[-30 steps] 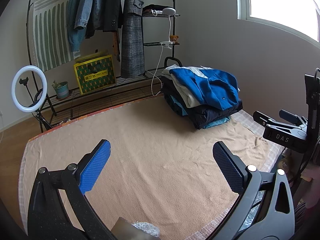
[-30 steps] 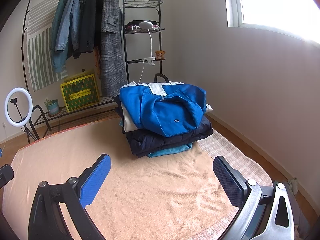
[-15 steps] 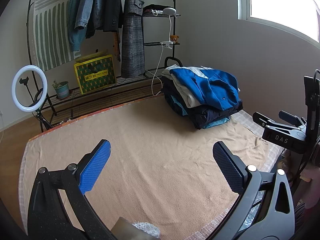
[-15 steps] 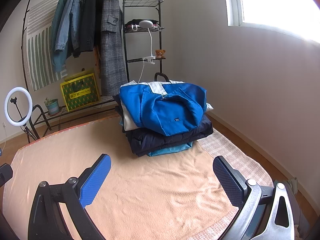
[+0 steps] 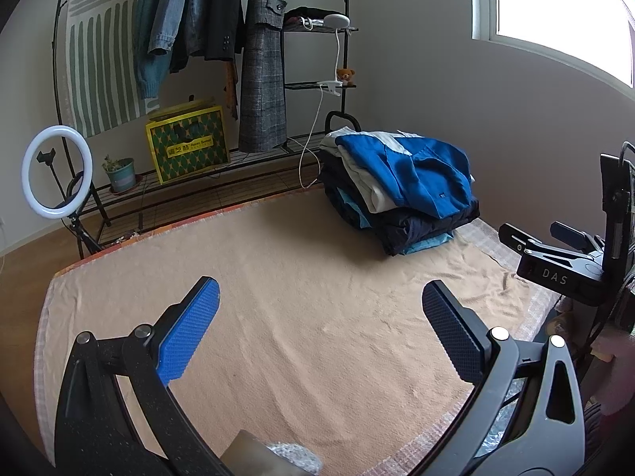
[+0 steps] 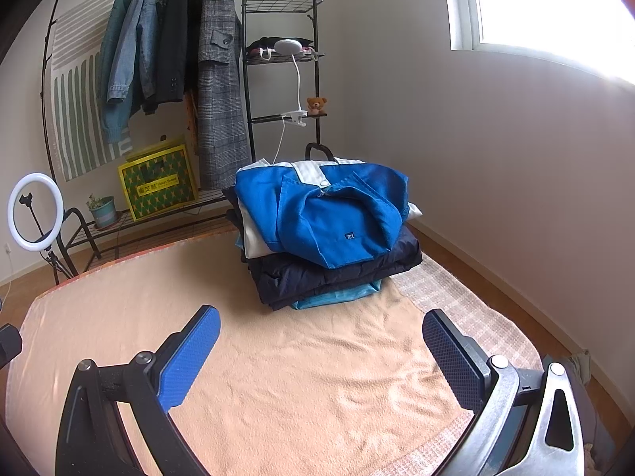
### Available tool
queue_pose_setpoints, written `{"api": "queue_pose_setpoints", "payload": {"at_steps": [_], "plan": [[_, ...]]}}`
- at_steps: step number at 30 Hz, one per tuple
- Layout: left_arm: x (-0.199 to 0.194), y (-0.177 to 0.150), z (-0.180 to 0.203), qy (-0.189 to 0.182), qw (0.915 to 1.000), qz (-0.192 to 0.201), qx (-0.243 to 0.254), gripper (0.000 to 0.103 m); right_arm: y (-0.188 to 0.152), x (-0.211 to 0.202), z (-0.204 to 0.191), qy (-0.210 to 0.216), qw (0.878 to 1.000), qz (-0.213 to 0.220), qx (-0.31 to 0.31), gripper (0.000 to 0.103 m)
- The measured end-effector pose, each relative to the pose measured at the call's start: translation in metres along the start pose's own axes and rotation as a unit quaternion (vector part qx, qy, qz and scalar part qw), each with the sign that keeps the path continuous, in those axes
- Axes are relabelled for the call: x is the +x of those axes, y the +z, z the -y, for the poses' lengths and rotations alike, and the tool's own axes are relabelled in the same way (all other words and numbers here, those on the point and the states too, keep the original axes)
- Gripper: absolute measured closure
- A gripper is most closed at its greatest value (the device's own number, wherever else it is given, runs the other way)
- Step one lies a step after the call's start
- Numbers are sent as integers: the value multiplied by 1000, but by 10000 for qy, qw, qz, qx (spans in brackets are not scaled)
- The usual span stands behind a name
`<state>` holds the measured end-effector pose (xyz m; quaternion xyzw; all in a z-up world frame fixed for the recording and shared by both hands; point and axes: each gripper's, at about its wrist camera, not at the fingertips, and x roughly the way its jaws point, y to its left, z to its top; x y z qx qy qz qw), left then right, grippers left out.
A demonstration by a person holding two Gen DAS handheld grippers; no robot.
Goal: Fold large clothes
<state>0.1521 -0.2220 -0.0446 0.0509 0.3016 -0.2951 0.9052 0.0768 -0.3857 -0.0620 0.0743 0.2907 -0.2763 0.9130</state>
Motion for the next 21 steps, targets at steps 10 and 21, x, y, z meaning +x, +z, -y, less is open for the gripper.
{"api": "queue_pose_setpoints", "payload": {"at_steps": [10, 21], "plan": [[-1, 2, 1, 26, 10000, 27, -15, 0, 0, 0, 0, 4, 10000, -5, 4, 0], [-4, 1, 4, 124, 9998, 123, -37, 0, -1, -1, 0, 0, 10000, -10, 9, 0]]}}
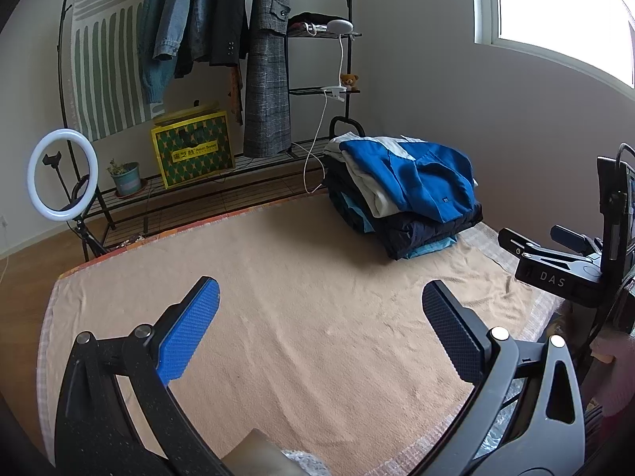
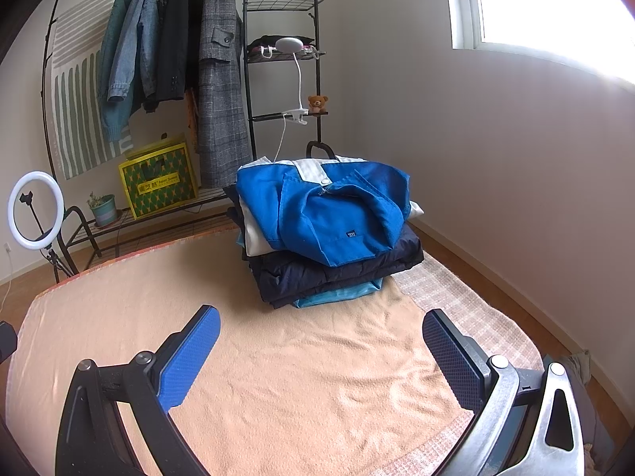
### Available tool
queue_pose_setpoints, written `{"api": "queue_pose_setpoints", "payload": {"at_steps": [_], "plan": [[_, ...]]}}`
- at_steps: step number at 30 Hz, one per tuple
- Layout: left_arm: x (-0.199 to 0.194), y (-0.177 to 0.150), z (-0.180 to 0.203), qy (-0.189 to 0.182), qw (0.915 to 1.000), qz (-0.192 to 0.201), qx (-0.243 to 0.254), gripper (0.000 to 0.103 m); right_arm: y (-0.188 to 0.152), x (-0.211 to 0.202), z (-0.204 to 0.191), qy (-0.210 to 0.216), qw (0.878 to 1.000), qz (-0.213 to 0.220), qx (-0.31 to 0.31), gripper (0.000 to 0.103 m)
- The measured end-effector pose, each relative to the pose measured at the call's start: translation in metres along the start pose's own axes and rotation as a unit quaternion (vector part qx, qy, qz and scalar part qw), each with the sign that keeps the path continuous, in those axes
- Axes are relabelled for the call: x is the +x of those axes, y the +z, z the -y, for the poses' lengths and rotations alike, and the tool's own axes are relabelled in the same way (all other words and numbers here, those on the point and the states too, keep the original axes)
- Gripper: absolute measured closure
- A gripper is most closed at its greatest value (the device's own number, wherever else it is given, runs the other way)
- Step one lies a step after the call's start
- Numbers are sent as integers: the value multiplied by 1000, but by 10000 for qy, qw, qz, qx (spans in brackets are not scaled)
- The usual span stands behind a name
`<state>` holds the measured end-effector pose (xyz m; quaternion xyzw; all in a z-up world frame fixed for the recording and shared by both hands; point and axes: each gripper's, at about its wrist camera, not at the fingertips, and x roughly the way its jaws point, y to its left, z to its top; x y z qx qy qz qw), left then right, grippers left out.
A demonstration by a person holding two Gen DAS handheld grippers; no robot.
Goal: Fold large clothes
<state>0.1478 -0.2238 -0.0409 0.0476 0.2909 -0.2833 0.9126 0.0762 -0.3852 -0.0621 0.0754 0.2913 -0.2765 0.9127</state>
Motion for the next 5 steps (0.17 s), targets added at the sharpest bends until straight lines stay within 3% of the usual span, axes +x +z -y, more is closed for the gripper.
{"api": "queue_pose_setpoints", "payload": {"at_steps": [5], "plan": [[4, -1, -1, 102, 9999, -71, -111, 0, 0, 0, 0, 3, 10000, -2, 3, 0]]}}
